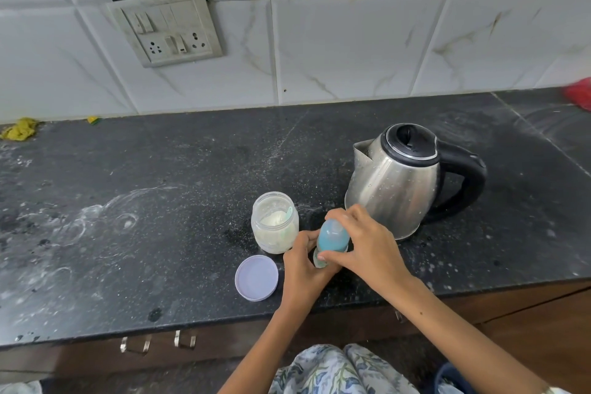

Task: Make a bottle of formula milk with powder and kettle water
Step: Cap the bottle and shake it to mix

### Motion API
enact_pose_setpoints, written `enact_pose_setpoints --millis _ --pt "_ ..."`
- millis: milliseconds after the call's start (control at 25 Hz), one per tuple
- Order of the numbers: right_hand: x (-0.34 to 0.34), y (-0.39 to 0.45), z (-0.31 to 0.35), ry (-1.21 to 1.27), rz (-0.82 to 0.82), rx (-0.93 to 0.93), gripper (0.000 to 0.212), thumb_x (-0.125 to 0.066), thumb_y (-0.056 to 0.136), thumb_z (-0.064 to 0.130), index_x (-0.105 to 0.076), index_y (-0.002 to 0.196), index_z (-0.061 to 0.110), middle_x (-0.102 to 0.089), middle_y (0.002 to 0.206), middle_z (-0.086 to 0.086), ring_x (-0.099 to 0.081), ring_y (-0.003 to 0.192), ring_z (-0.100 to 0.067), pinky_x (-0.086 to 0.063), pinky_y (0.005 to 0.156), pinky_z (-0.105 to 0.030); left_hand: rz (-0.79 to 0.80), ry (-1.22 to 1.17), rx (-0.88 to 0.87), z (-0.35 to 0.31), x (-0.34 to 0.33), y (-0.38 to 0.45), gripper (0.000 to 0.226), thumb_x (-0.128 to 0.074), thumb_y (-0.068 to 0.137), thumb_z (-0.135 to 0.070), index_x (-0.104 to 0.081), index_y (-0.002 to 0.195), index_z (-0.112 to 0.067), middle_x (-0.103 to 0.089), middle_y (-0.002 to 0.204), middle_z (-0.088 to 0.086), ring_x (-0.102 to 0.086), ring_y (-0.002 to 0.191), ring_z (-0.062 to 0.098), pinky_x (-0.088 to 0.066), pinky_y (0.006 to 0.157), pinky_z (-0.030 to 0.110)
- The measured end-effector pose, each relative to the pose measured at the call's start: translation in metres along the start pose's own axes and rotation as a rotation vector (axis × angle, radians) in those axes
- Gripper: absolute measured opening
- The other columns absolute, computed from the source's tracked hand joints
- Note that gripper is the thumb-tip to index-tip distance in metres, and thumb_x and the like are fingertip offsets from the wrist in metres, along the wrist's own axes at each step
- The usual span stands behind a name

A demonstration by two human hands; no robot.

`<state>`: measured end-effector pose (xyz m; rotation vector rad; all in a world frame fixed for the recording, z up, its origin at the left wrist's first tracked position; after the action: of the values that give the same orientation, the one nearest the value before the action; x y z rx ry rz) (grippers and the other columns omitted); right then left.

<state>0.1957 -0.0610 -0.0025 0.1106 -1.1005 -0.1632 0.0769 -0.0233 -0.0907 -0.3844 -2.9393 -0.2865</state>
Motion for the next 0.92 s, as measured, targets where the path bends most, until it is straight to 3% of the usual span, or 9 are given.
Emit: enact_pose_setpoints --millis 80,160,240,320,400,480,640,840,920 --pt "-0.001 0.007 0.003 -0.189 0.016 -0.103 0.065 -0.071 0.068 0.066 -0.052 0.114 0.023 -0.050 0.103 0.003 -0.061 0.085 -0.019 -0.048 0.066 -0.029 -0.008 0.020 -0.009 -0.001 0.001 0.000 0.046 -0.085 0.063 -0.022 -0.059 0.102 -0.016 -0.069 0.095 -0.011 -0.066 0.088 0.001 -0.047 0.069 0.011" --pt "-0.004 0.009 -0.002 -0.168 0.100 -0.157 0.080 -0.070 0.064 0.071 -0.047 0.124 0.023 -0.052 0.115 0.004 -0.061 0.100 -0.019 -0.049 0.077 -0.032 -0.013 0.020 0.005 0.000 0.001 0.000 0.046 -0.084 0.063 -0.023 -0.059 0.101 -0.018 -0.070 0.094 -0.012 -0.067 0.088 0.002 -0.048 0.069 0.011" --pt "-0.004 0.002 -0.008 0.150 0.208 -0.130 0.097 -0.080 0.068 0.053 -0.028 0.147 0.031 -0.045 0.141 0.009 -0.050 0.125 -0.012 -0.047 0.098 -0.034 -0.012 0.012 0.010 0.002 0.001 0.000 0.048 -0.085 0.063 -0.022 -0.059 0.103 -0.018 -0.071 0.099 -0.010 -0.067 0.093 0.003 -0.052 0.075 0.015" --pt "0.000 -0.006 -0.005 0.290 0.232 0.009 0.096 -0.082 0.076 0.027 -0.022 0.150 0.041 -0.042 0.146 0.013 -0.044 0.131 -0.005 -0.043 0.107 -0.032 -0.003 0.008 0.005 0.002 0.000 -0.001 0.049 -0.085 0.064 -0.023 -0.058 0.104 -0.018 -0.071 0.102 -0.010 -0.067 0.098 0.004 -0.054 0.080 0.019" --pt "0.002 -0.007 -0.005 0.175 0.137 0.059 0.074 -0.080 0.077 0.024 -0.043 0.139 0.039 -0.052 0.130 0.012 -0.055 0.117 -0.008 -0.049 0.096 -0.031 -0.005 -0.001 0.008 0.001 -0.001 -0.001 0.047 -0.084 0.065 -0.023 -0.058 0.104 -0.020 -0.071 0.101 -0.011 -0.068 0.096 0.004 -0.053 0.078 0.017" --pt "0.004 -0.001 -0.003 0.034 0.010 -0.031 0.058 -0.080 0.071 0.040 -0.053 0.121 0.032 -0.056 0.112 0.007 -0.062 0.098 -0.015 -0.053 0.079 -0.032 -0.020 0.000 0.016 0.000 -0.001 -0.002 0.046 -0.084 0.065 -0.020 -0.058 0.103 -0.021 -0.071 0.099 -0.012 -0.068 0.094 0.002 -0.051 0.075 0.013" --pt "-0.002 0.001 -0.003 -0.058 -0.076 -0.161 0.062 -0.079 0.064 0.058 -0.050 0.106 0.024 -0.056 0.101 0.006 -0.060 0.086 -0.012 -0.052 0.069 -0.029 -0.052 0.027 0.023 -0.005 0.000 -0.004 0.048 -0.085 0.061 -0.017 -0.059 0.100 -0.027 -0.071 0.095 -0.012 -0.066 0.088 -0.001 -0.047 0.069 0.008" --pt "0.012 0.003 -0.022 0.637 0.110 -0.184 0.061 -0.092 0.061 0.016 -0.061 0.113 0.027 -0.070 0.108 0.010 -0.067 0.102 -0.004 -0.057 0.090 -0.026 -0.029 -0.023 0.051 -0.025 0.004 0.003 0.052 -0.091 0.054 -0.024 -0.066 0.100 -0.026 -0.073 0.095 -0.014 -0.068 0.092 0.000 -0.052 0.079 0.014" --pt "0.025 0.008 -0.026 0.788 0.187 -0.190 0.067 -0.091 0.063 0.013 -0.061 0.120 0.030 -0.070 0.113 0.007 -0.067 0.108 -0.010 -0.056 0.091 -0.025 -0.010 -0.037 0.020 -0.044 0.007 0.009 0.055 -0.094 0.050 -0.029 -0.069 0.099 -0.024 -0.074 0.093 -0.013 -0.068 0.091 0.001 -0.051 0.079 0.012"
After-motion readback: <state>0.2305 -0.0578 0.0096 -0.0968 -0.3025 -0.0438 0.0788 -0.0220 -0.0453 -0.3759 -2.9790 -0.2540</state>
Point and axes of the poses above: each hand's wrist, its own y-axis towards the middle knuckle, its own x-axis out of the back of the hand, z = x × y, the point moved 5 cm from there along y, towards the middle knuckle
